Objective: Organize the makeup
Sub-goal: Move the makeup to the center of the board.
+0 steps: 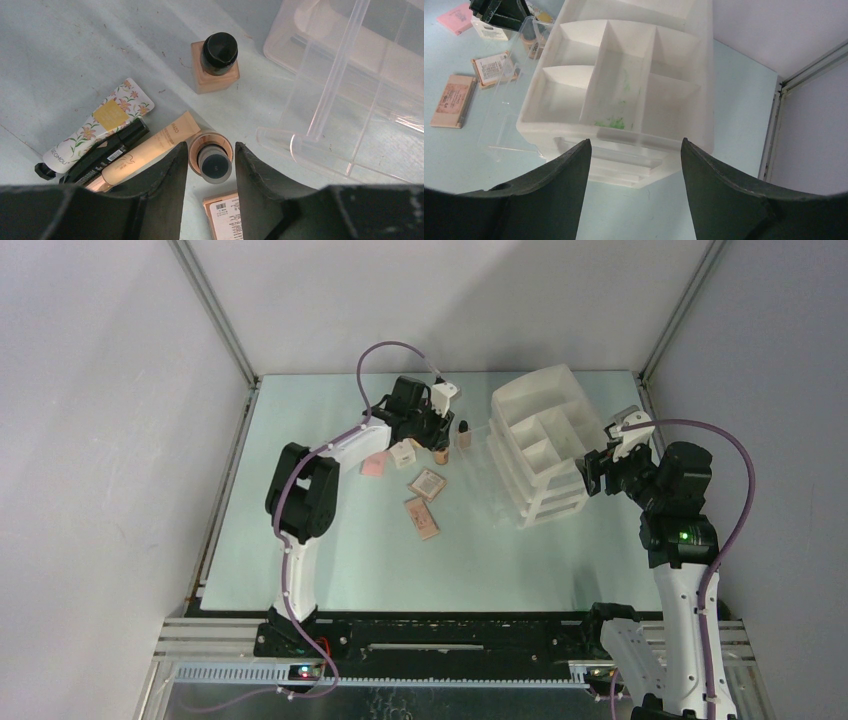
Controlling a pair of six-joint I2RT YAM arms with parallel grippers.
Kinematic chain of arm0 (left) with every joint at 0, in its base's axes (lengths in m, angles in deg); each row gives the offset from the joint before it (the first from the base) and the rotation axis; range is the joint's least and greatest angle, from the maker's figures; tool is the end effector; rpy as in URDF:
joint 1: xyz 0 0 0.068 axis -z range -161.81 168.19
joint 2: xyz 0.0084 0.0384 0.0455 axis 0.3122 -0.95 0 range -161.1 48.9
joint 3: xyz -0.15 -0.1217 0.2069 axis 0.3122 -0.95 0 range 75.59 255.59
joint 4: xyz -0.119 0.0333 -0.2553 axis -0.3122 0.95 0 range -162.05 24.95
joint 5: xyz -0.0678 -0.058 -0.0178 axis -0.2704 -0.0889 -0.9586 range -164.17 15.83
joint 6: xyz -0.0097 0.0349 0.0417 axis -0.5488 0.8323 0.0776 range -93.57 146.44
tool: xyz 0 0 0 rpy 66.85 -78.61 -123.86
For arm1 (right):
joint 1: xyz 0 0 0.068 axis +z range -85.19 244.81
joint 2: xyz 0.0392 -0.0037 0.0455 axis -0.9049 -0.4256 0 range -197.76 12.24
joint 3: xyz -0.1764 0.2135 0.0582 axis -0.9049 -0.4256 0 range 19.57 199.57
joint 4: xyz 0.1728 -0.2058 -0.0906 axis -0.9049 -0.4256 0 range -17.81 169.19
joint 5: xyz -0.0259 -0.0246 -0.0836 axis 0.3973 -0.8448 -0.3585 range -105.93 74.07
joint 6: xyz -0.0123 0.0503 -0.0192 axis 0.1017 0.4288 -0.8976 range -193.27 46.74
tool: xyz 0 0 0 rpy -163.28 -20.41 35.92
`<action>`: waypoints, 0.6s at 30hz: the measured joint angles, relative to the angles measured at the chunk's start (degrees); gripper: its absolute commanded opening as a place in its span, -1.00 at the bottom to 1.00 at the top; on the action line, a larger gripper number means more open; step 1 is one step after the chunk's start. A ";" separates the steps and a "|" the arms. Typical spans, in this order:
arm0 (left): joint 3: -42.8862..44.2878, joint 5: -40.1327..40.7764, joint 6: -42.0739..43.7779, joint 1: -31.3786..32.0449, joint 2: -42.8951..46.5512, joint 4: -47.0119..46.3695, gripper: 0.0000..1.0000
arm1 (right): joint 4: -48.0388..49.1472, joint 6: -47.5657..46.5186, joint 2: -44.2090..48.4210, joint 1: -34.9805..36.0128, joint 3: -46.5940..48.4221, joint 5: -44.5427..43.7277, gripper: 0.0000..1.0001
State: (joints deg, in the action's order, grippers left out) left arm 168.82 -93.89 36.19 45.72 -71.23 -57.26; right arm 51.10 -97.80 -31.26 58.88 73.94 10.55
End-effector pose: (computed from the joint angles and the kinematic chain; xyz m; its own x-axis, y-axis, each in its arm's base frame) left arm 0.4430 -0.2453 0.2102 -0.4697 0.4247 -0.7740 0.7489 0.6559 -0.0946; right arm 0.1769 -0.0016 0.3800 -0.1306 -0.3601 -0.9237 -0.4235 0.8627 -0.2765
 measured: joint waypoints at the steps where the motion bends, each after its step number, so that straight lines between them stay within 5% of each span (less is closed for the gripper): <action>1: 0.00 0.00 -0.22 0.00 0.00 0.00 -0.24 | 0.00 -0.04 0.00 0.00 0.00 0.00 0.49; 18: -0.90 0.11 1.03 -0.02 1.01 0.85 -0.36 | -0.02 -0.28 -0.09 0.00 0.00 0.00 0.49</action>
State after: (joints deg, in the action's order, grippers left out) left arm 167.92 -93.79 37.22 45.70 -70.23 -56.41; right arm 51.08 -98.08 -31.35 58.88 73.94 10.55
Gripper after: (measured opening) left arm 0.328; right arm 0.746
